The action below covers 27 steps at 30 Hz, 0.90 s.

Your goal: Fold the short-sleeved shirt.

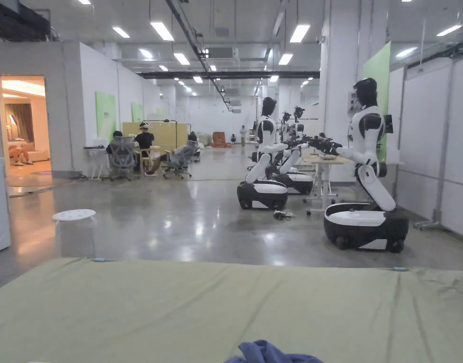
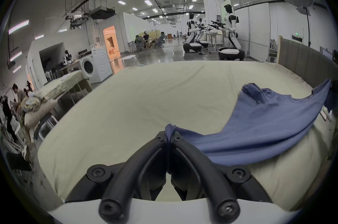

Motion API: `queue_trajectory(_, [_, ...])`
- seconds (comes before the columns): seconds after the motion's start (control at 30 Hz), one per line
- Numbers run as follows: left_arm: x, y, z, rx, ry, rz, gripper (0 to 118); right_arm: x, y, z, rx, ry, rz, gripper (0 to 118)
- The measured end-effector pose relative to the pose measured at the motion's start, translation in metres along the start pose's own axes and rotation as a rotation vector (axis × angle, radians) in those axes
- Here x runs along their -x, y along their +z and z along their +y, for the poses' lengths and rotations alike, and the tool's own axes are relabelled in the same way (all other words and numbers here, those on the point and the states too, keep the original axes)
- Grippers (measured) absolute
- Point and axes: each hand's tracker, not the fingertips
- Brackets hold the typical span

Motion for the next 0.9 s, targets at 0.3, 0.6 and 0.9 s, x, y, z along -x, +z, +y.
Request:
queue_trajectory(0.3, [0.027,0.066,-0.079,0.117,0.005,-0.074,0,-0.009,0.072,-0.095,0.103,0.001,0.05,8])
queue_trajectory(0.6, [0.02,0.07,-0.12,0.187,0.006,-0.046,74,-0.011,0.056,-0.145,0.189,-0.063,-0.03,71])
queue_trajectory(0.9, [0.035,0.179,-0.081,-0.093,0.09,-0.083,112,0.005,0.126,-0.096,0.024,-0.142,0.054,114])
